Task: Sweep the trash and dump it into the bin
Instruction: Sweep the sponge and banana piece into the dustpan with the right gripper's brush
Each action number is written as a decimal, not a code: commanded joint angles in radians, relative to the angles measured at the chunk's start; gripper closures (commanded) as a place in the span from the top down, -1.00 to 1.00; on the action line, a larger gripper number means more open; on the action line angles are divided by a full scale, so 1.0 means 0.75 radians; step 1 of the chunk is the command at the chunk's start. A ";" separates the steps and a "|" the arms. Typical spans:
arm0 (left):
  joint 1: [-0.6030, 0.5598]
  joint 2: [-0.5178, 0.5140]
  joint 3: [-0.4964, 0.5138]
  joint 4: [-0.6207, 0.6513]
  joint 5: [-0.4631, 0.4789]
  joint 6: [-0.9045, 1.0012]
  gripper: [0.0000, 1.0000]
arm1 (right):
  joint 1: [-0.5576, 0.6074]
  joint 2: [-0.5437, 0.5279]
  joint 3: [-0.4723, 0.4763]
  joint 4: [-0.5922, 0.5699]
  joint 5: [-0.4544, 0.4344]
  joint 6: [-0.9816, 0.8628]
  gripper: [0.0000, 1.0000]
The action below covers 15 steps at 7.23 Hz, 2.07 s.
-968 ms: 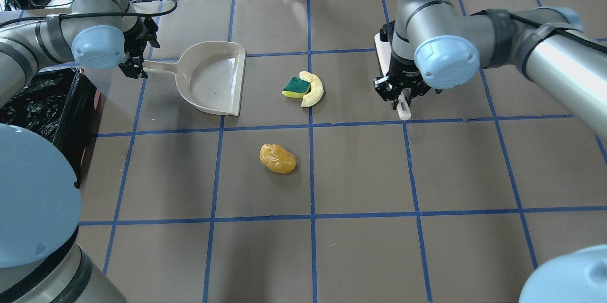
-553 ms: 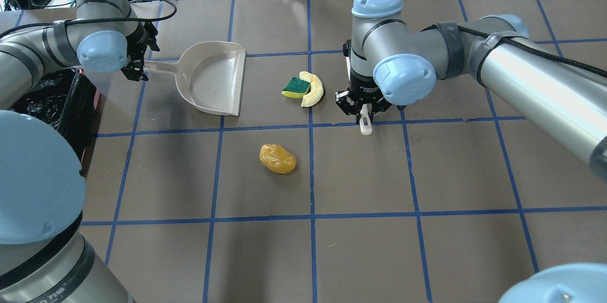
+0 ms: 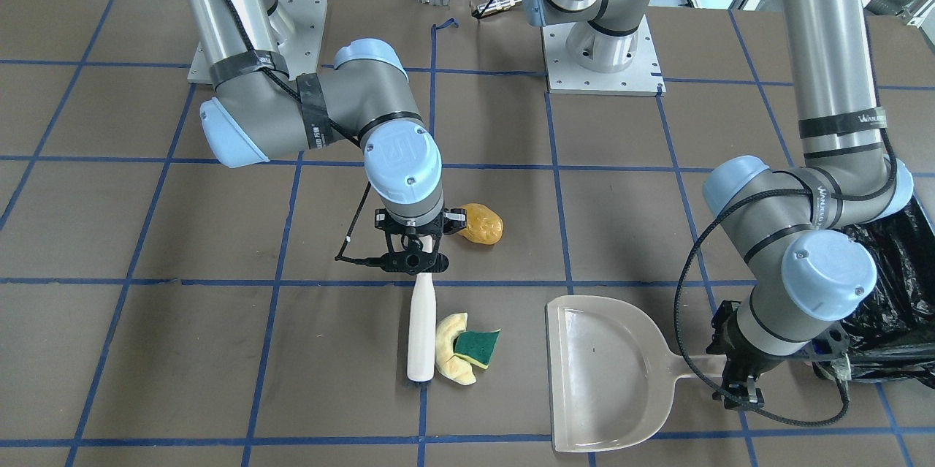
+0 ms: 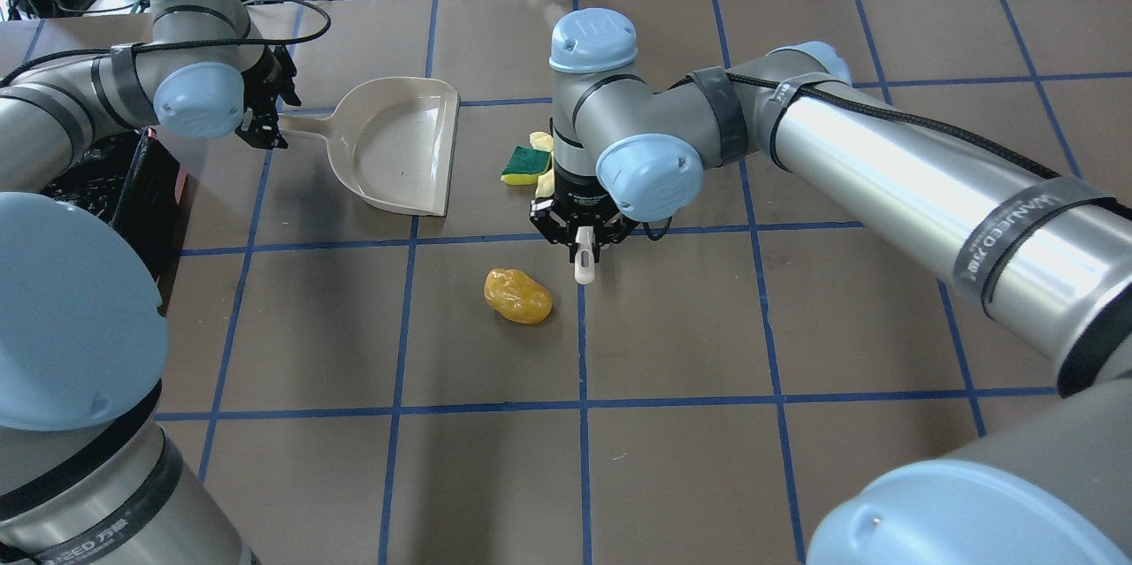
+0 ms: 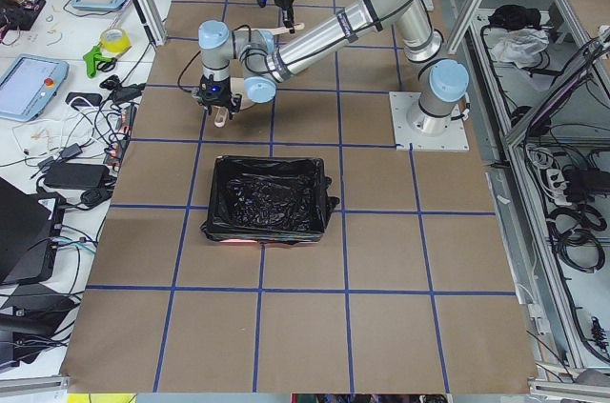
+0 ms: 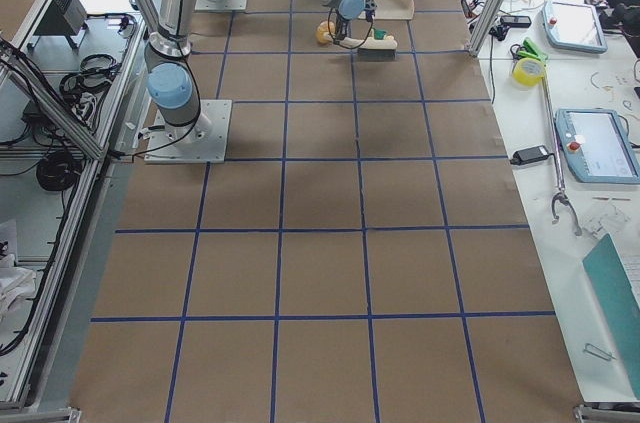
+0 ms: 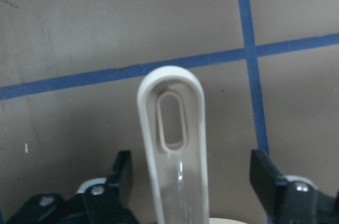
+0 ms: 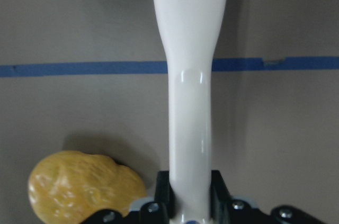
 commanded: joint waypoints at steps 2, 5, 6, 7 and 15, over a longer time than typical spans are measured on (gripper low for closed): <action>-0.002 0.012 -0.003 0.002 0.045 -0.001 -1.00 | 0.098 0.167 -0.263 0.000 0.146 0.129 -0.88; -0.008 0.008 -0.011 0.002 0.072 -0.008 -1.00 | 0.146 0.234 -0.378 -0.006 0.248 0.186 -0.88; -0.010 0.008 -0.011 0.002 0.070 -0.012 -1.00 | 0.160 0.257 -0.399 -0.039 0.289 0.193 -0.88; -0.012 0.008 -0.013 0.002 0.070 -0.014 -1.00 | 0.172 0.279 -0.441 -0.049 0.294 0.217 -0.88; -0.021 0.202 -0.256 0.006 0.064 -0.001 -1.00 | 0.062 -0.157 -0.214 0.437 -0.080 0.095 -0.87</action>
